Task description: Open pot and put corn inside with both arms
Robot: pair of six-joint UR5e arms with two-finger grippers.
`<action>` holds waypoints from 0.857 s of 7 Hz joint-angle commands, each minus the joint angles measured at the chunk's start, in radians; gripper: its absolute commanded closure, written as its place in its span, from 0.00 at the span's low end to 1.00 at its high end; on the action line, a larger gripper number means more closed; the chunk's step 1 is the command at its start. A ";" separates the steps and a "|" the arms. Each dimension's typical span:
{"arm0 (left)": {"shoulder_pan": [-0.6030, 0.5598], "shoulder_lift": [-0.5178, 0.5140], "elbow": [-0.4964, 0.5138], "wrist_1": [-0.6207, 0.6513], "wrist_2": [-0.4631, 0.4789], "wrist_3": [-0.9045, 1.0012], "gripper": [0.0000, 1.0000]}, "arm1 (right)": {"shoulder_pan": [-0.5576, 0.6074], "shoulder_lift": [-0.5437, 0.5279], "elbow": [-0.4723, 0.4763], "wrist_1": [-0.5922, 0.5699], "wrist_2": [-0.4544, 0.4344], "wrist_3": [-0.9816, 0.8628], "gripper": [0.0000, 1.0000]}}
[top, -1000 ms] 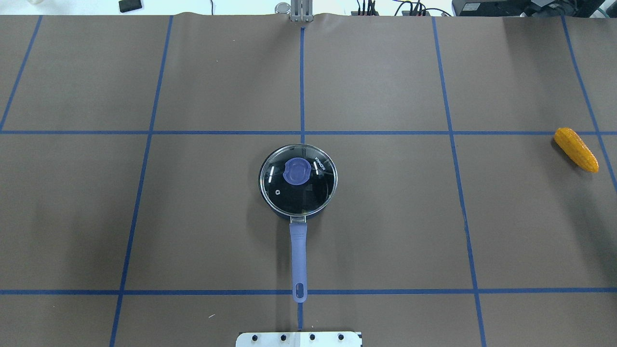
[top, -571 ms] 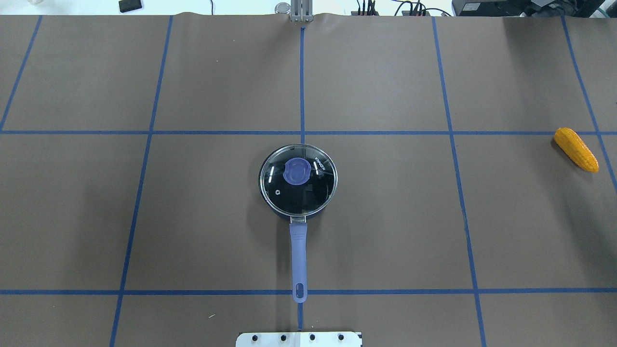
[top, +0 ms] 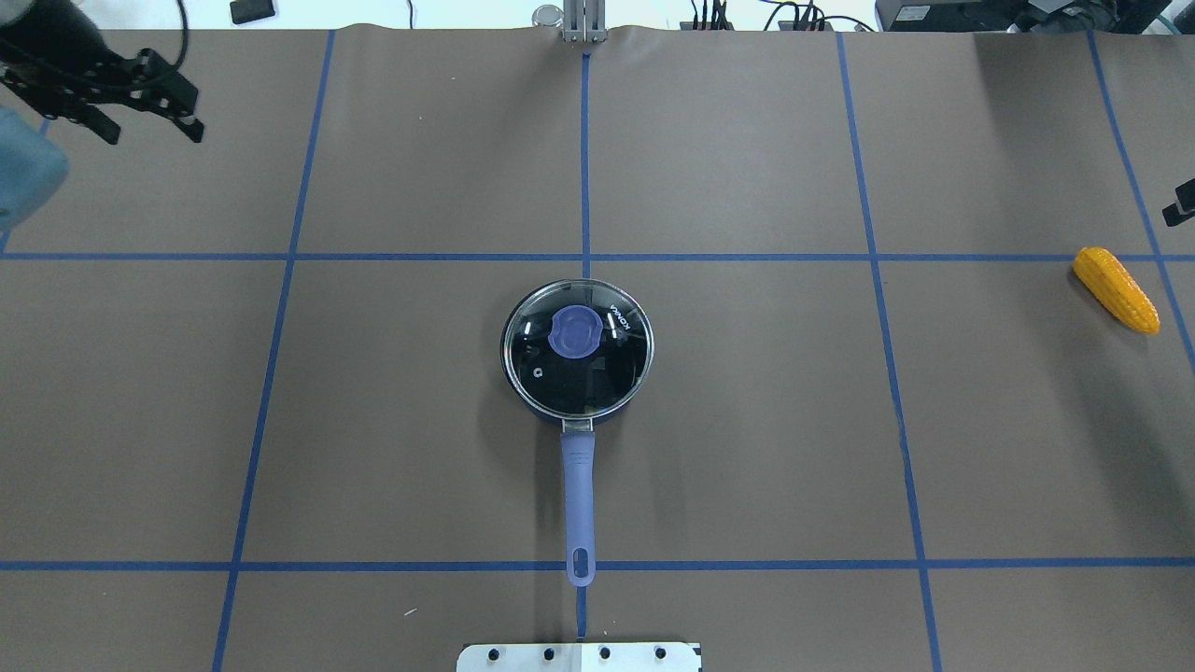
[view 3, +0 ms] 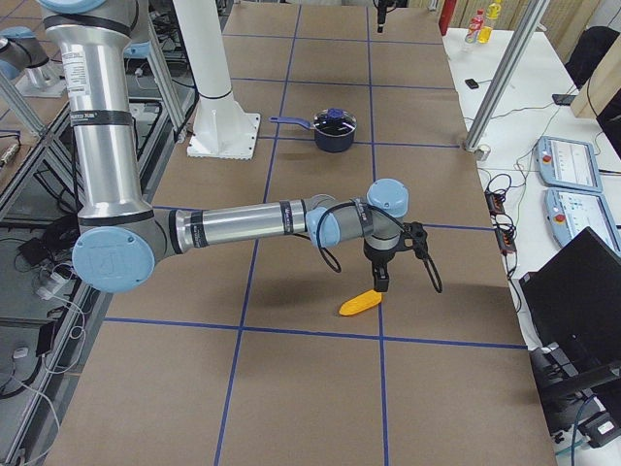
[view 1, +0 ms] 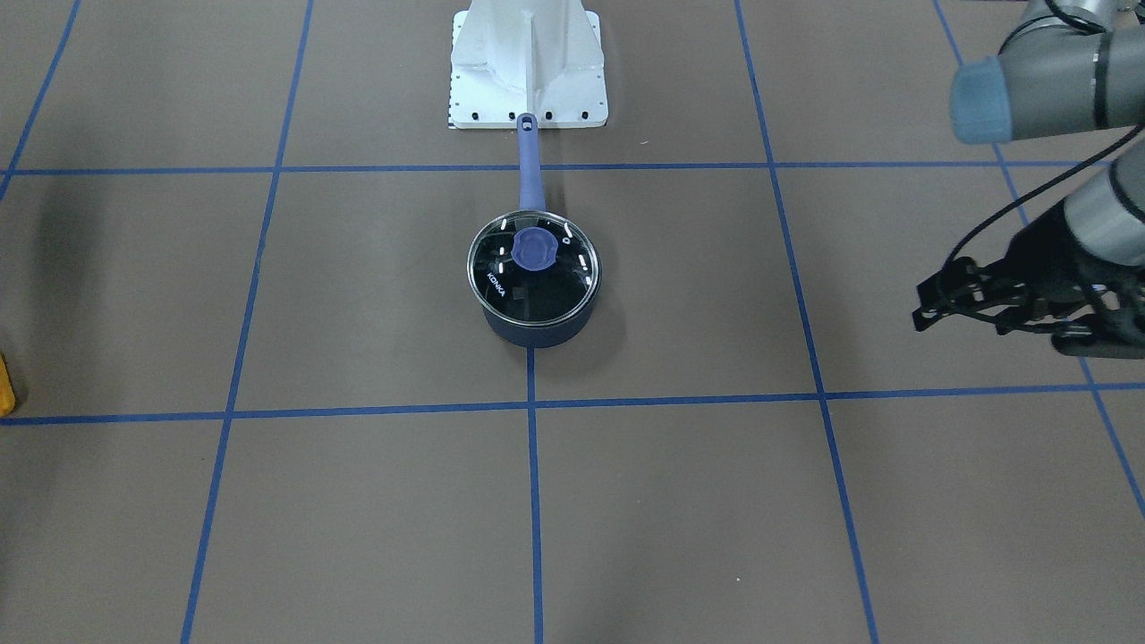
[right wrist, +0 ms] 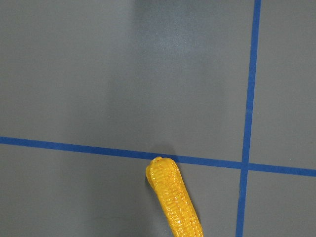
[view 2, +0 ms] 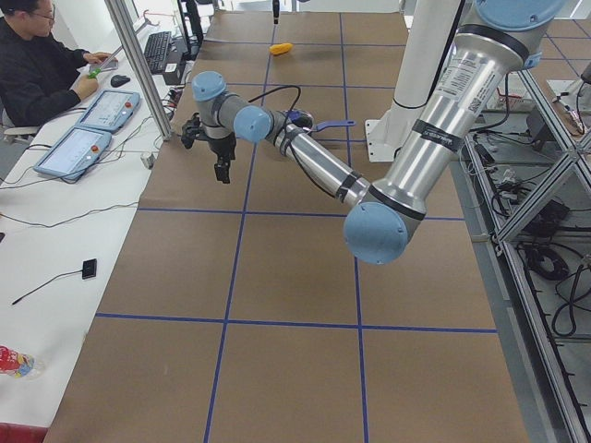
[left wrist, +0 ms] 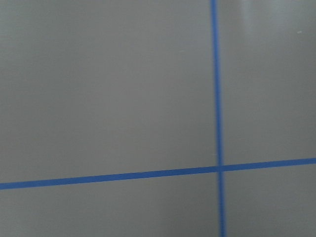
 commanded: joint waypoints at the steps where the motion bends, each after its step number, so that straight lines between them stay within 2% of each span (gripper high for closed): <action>1: 0.158 -0.111 0.007 0.011 0.095 -0.152 0.00 | -0.010 0.009 -0.048 0.000 -0.004 -0.113 0.00; 2: 0.196 -0.154 0.013 0.011 0.095 -0.226 0.00 | -0.025 0.021 -0.074 0.002 -0.006 -0.123 0.00; 4: 0.271 -0.245 0.024 0.010 0.131 -0.359 0.00 | -0.082 0.024 -0.123 0.090 -0.009 -0.124 0.00; 5: 0.291 -0.268 0.029 0.011 0.154 -0.374 0.00 | -0.091 0.024 -0.174 0.171 -0.009 -0.134 0.01; 6: 0.324 -0.282 0.029 0.011 0.214 -0.377 0.00 | -0.115 0.026 -0.214 0.247 -0.012 -0.135 0.01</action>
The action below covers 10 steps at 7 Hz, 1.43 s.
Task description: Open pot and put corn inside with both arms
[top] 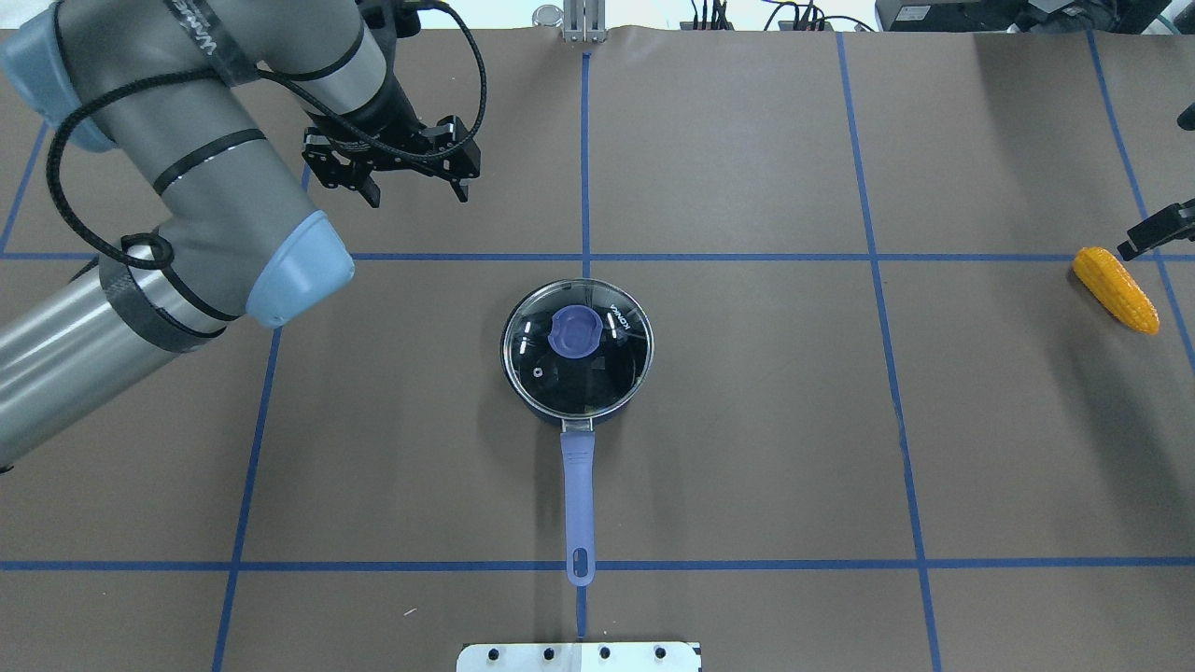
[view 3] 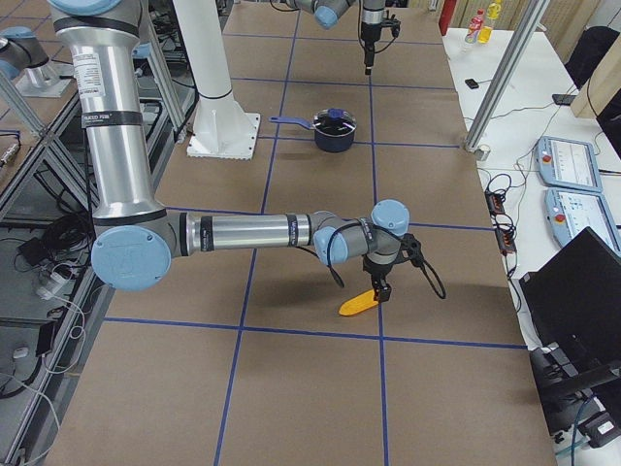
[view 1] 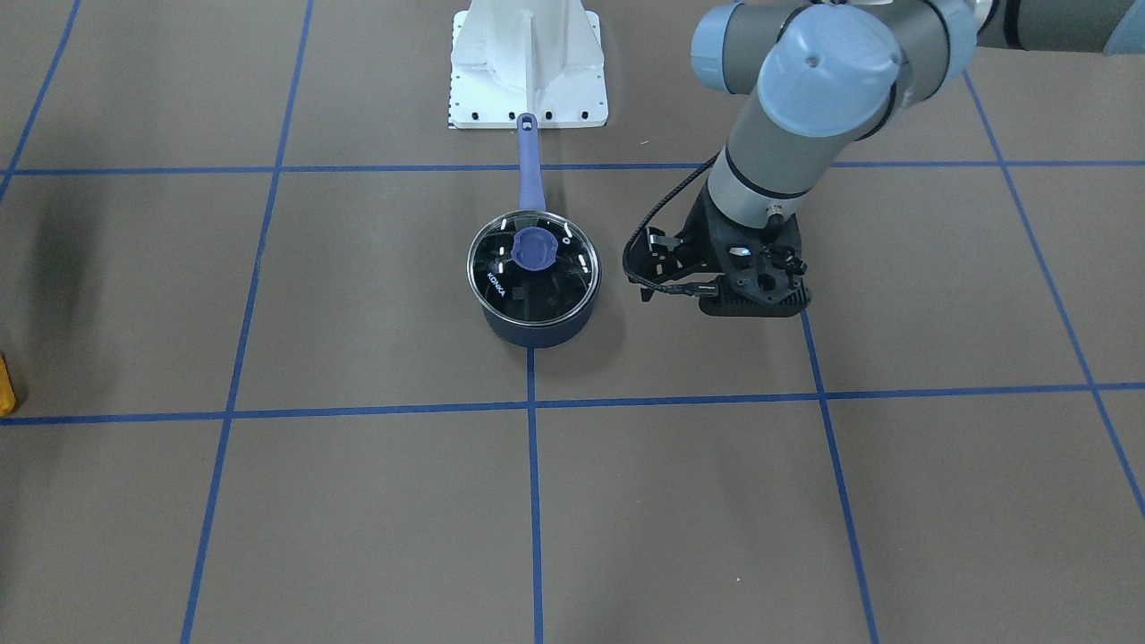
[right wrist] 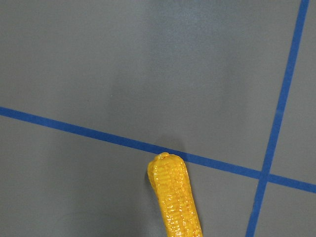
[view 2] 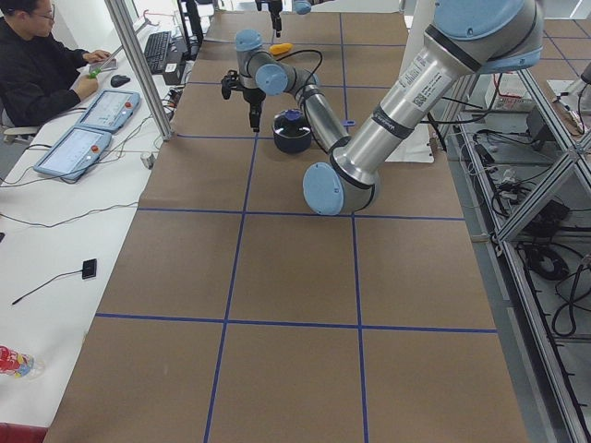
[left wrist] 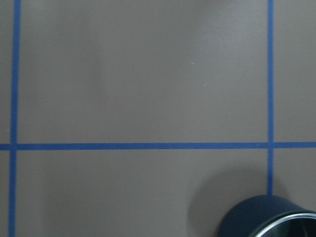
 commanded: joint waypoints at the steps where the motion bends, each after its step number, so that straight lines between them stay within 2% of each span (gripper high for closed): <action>1: 0.051 -0.034 0.003 -0.001 0.065 -0.017 0.00 | -0.040 0.002 -0.061 0.098 -0.013 -0.006 0.01; 4: 0.129 -0.064 0.006 0.000 0.111 -0.017 0.00 | -0.045 0.000 -0.074 0.096 -0.015 -0.032 0.01; 6: 0.132 -0.086 0.032 -0.001 0.117 -0.017 0.00 | -0.055 0.001 -0.095 0.099 -0.018 -0.051 0.02; 8: 0.149 -0.084 0.035 -0.001 0.137 -0.016 0.00 | -0.060 0.000 -0.109 0.103 -0.018 -0.051 0.04; 10: 0.149 -0.081 0.035 -0.001 0.137 -0.016 0.00 | -0.077 0.000 -0.121 0.104 -0.032 -0.049 0.10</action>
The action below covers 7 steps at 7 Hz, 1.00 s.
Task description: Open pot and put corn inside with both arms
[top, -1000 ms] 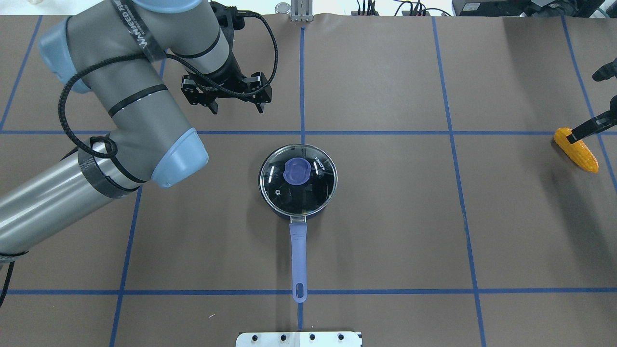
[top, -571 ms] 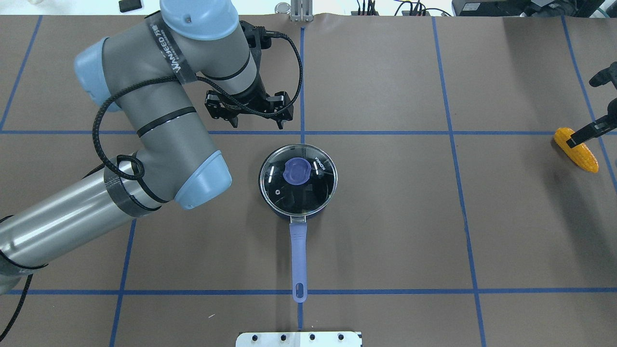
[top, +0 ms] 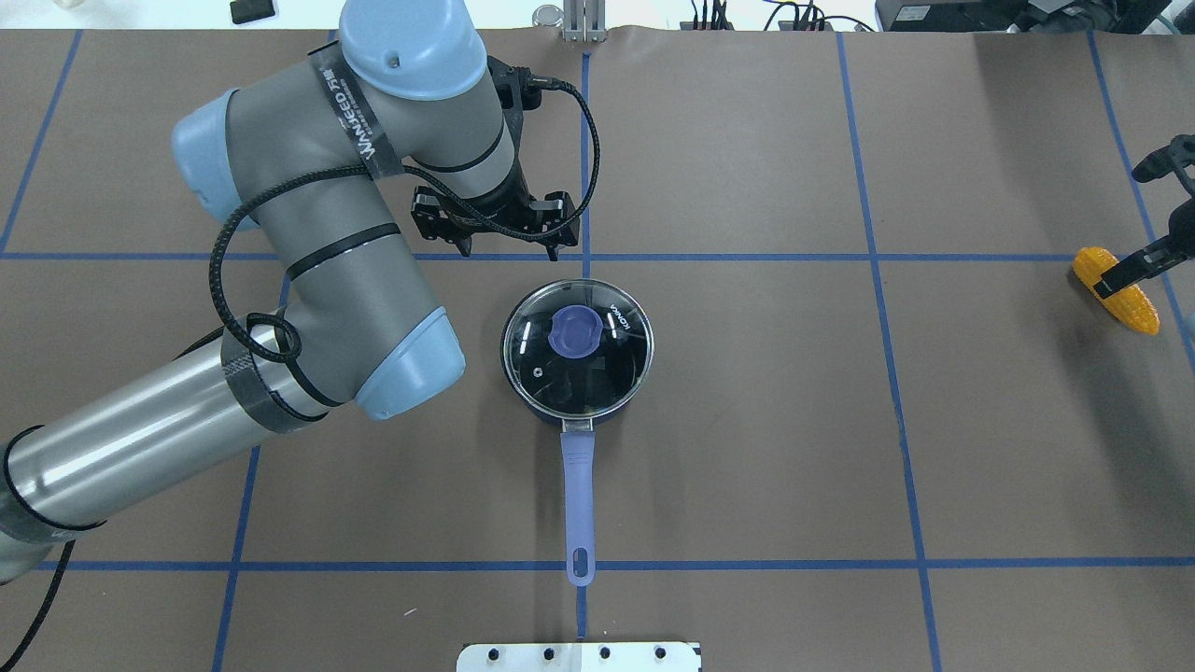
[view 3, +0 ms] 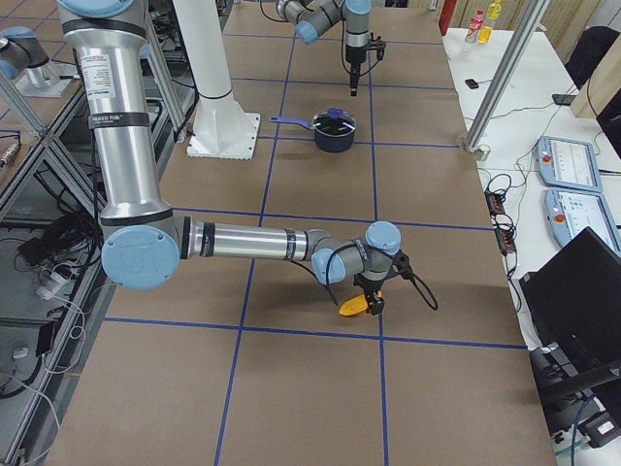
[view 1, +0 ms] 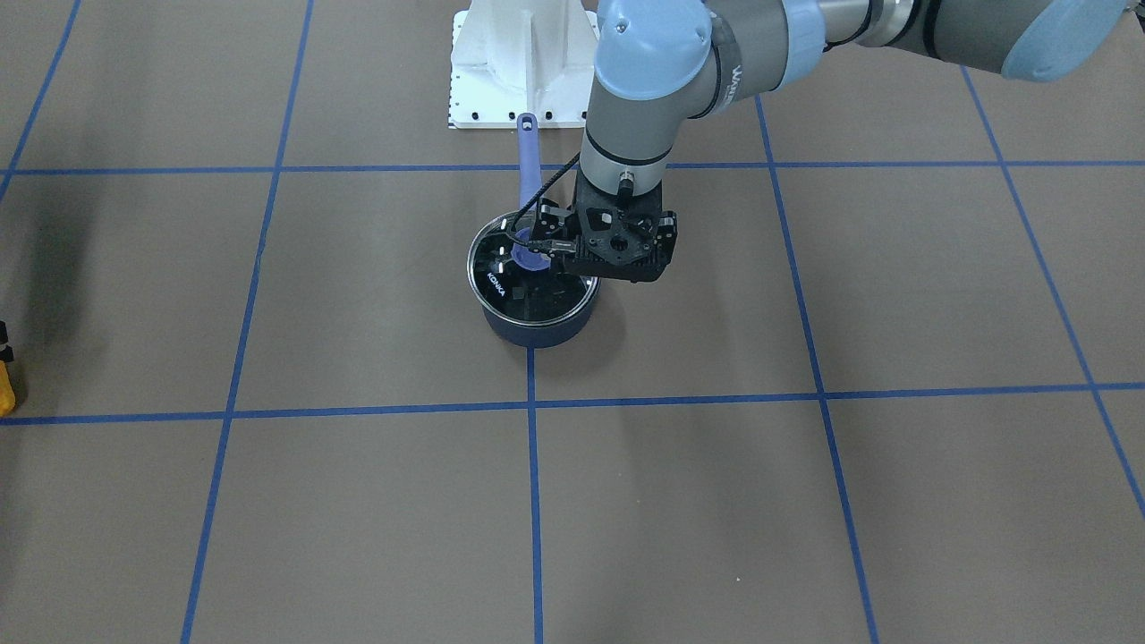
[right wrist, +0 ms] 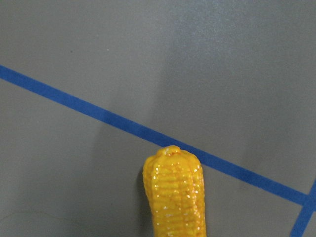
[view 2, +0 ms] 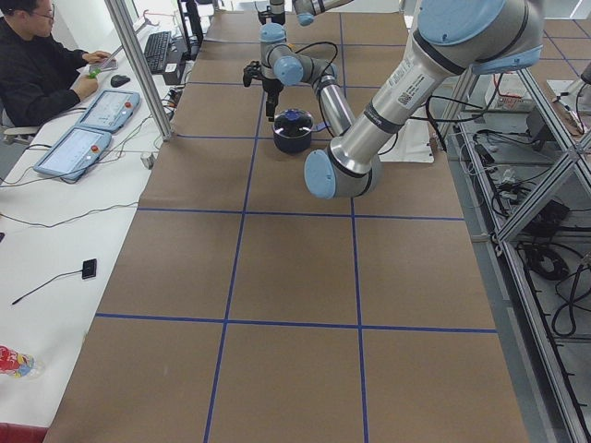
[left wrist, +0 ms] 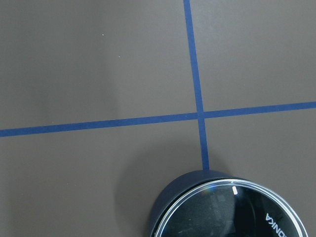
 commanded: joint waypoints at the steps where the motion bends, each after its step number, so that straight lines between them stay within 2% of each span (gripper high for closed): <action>1: 0.001 0.002 0.001 0.000 0.001 0.002 0.00 | -0.009 0.000 -0.008 0.000 -0.021 0.000 0.16; 2: 0.001 0.003 0.001 0.000 0.001 0.005 0.00 | -0.013 0.000 -0.008 0.000 -0.022 0.000 0.24; 7: 0.001 0.006 -0.001 0.000 0.001 0.005 0.00 | -0.030 -0.003 -0.014 0.001 -0.048 -0.016 0.25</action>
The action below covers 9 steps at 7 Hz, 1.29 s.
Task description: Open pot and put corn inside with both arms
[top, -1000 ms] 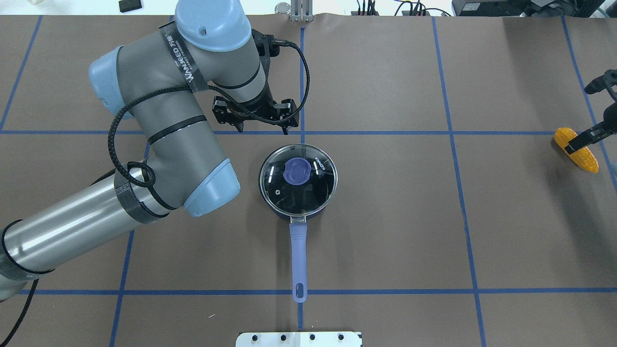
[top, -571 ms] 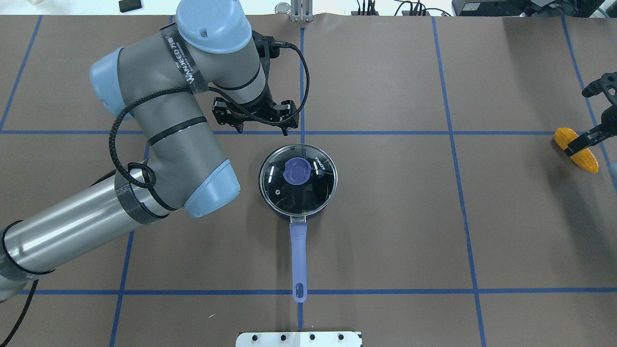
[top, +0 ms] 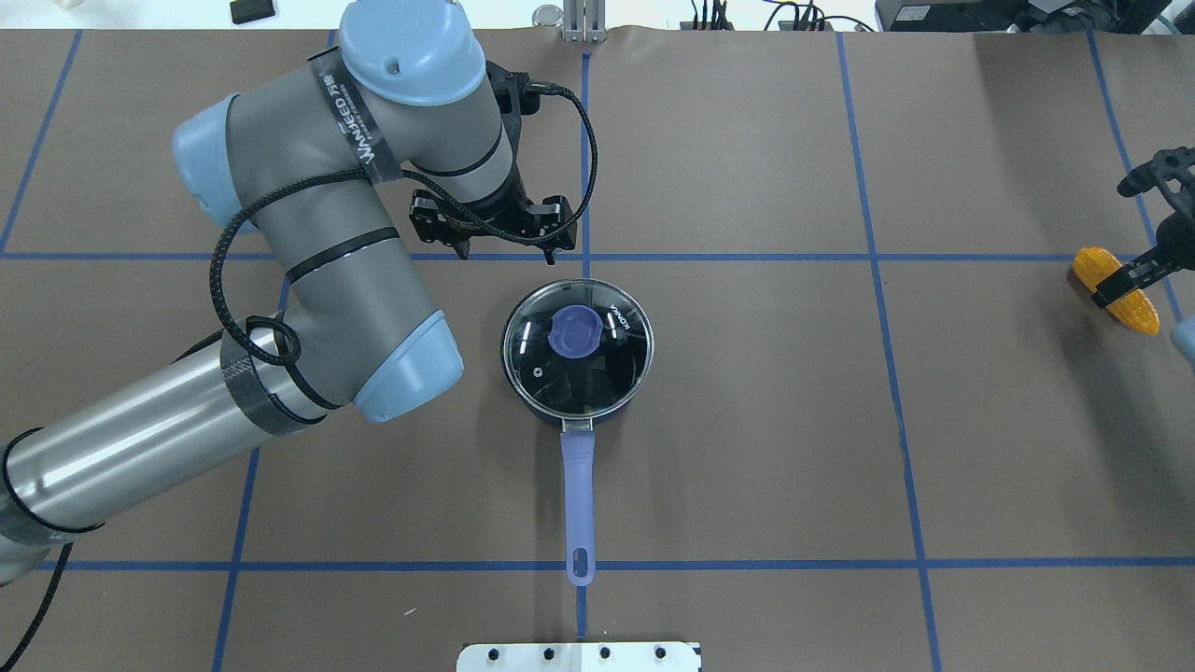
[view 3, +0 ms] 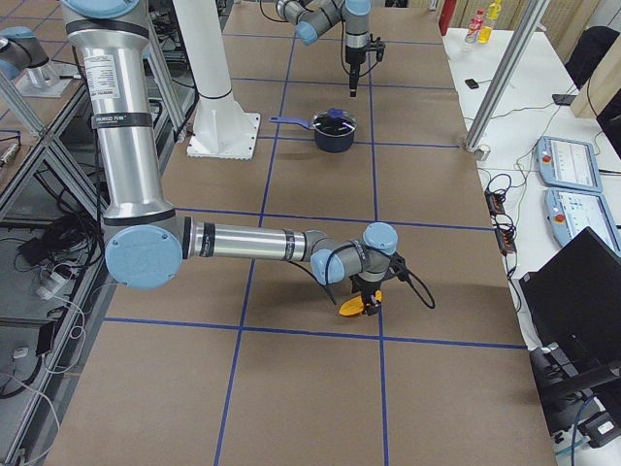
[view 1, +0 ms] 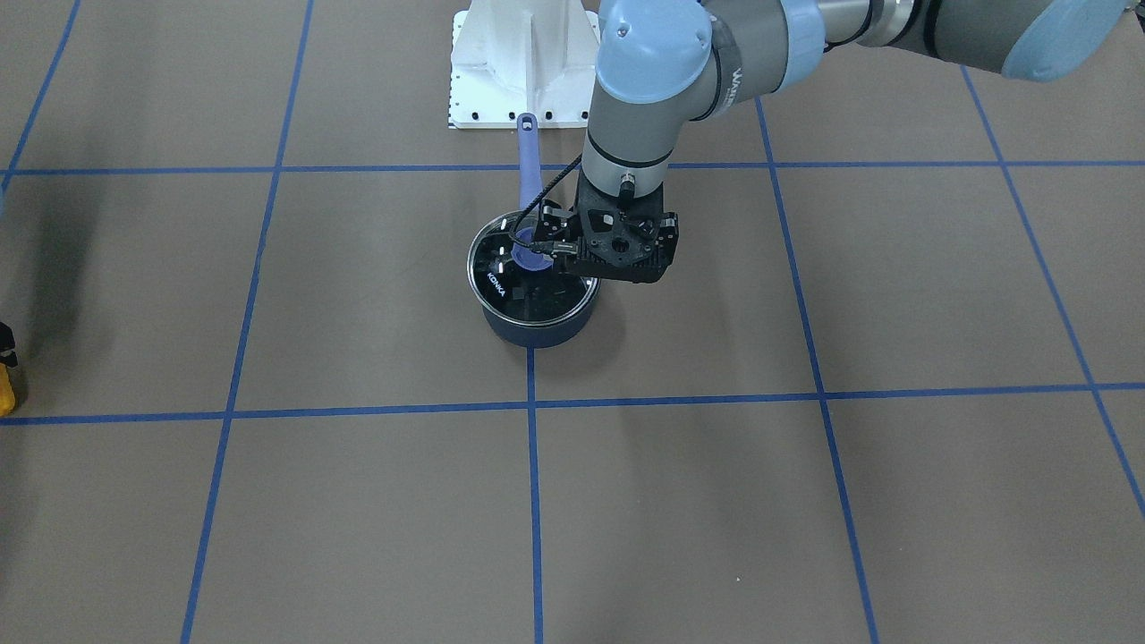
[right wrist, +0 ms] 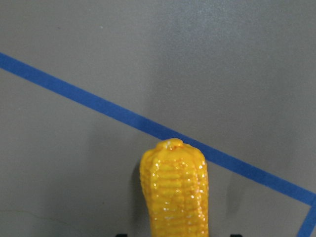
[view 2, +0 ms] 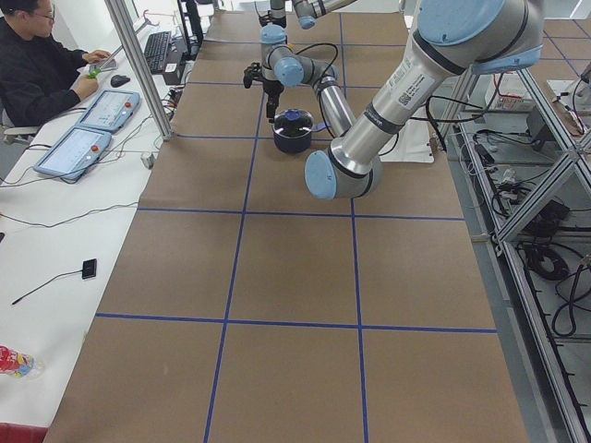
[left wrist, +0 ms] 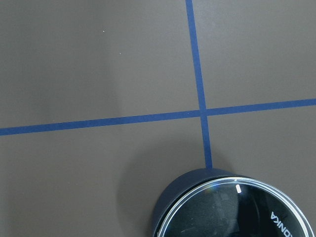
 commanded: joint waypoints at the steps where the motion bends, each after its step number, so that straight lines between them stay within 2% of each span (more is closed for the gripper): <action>1: 0.000 0.000 0.000 0.000 0.000 0.002 0.00 | -0.001 -0.003 -0.012 0.001 -0.011 -0.030 0.30; 3: 0.000 0.000 -0.002 0.000 0.000 0.002 0.00 | -0.001 -0.005 -0.018 0.000 -0.011 -0.032 0.67; 4: 0.000 0.000 -0.005 0.000 0.000 0.002 0.00 | -0.001 -0.003 -0.014 0.000 -0.011 -0.031 0.72; 8: 0.006 -0.003 -0.003 0.000 0.002 -0.005 0.00 | -0.001 0.020 0.037 0.000 -0.011 -0.029 0.73; 9: 0.041 -0.007 0.001 0.000 0.032 -0.005 0.00 | -0.001 0.026 0.043 -0.002 -0.008 -0.025 0.73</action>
